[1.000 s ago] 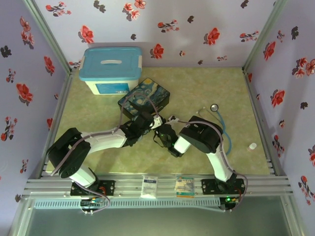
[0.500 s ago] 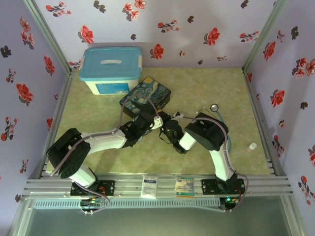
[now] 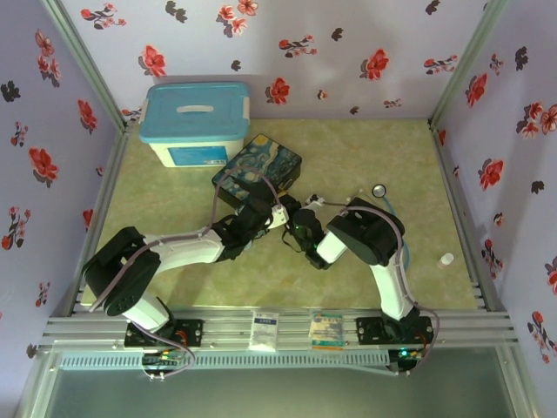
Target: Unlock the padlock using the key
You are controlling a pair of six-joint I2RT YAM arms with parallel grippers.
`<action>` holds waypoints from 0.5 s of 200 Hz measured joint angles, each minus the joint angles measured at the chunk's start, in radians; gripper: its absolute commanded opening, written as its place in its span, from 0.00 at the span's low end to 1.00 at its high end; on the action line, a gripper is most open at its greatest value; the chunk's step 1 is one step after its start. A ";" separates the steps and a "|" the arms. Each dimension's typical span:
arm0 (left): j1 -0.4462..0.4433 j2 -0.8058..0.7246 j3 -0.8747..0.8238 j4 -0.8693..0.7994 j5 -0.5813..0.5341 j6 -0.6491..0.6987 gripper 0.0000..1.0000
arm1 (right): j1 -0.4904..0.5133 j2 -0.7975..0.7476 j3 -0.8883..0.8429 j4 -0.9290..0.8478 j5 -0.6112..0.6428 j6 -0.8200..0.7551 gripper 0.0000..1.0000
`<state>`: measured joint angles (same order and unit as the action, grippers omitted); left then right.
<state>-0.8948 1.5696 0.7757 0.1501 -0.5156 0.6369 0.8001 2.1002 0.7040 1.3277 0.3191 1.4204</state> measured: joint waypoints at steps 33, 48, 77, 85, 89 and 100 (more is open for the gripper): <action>-0.001 0.000 0.000 -0.002 -0.004 0.000 0.13 | -0.001 -0.023 -0.022 -0.029 0.002 -0.113 0.00; -0.002 0.000 0.000 -0.002 -0.003 0.000 0.13 | -0.001 -0.023 -0.058 -0.007 0.006 -0.113 0.00; -0.006 -0.002 0.001 -0.001 0.004 0.000 0.13 | 0.008 -0.023 -0.125 0.057 0.040 -0.079 0.00; -0.007 -0.003 0.001 -0.002 0.005 0.000 0.12 | 0.012 -0.026 -0.142 0.071 0.048 -0.065 0.00; -0.007 -0.003 0.001 -0.003 0.004 0.000 0.12 | 0.014 -0.031 -0.152 0.075 0.053 -0.058 0.00; -0.008 -0.004 0.005 -0.012 0.004 -0.001 0.13 | 0.024 -0.045 -0.171 0.077 0.070 -0.055 0.00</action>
<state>-0.9024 1.5658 0.7807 0.1379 -0.5117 0.6357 0.8242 2.0552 0.5335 1.4048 0.3889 1.3655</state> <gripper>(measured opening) 0.126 0.117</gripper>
